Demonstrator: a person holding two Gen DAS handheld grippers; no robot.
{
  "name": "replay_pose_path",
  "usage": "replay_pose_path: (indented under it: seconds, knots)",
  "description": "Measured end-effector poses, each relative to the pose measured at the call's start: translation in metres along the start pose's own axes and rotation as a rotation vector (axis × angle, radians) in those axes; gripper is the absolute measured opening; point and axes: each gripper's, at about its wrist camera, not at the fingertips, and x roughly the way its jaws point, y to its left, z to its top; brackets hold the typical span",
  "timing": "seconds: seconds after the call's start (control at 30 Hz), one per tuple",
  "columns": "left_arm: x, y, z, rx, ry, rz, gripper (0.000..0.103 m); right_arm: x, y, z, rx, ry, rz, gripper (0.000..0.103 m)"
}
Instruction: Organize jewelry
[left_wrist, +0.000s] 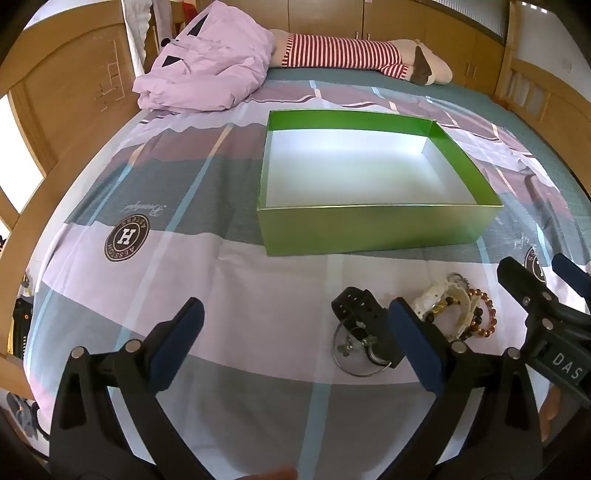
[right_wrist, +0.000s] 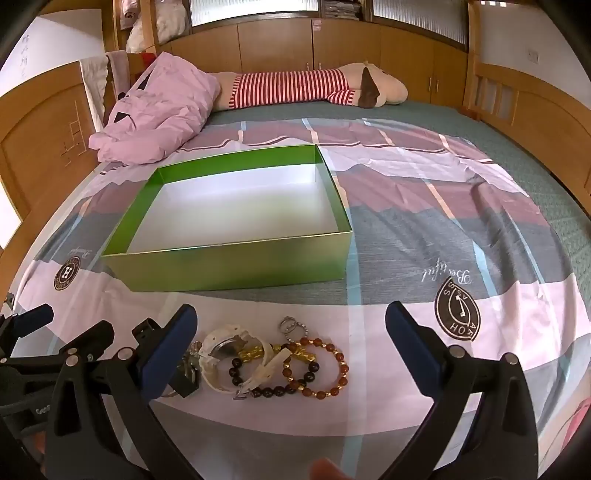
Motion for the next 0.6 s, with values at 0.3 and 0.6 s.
replay_pose_path:
  seconds: [0.3,0.6]
  knots:
    - [0.0002,0.0049,0.0005,0.0,0.003,0.008,0.101,-0.0007,0.0,0.0001,-0.001,-0.006,0.005,0.102]
    - [0.0014,-0.0001,0.0008,0.002,0.002,0.014,0.101,-0.001,0.0021,-0.0008,-0.002,-0.003,0.008,0.102]
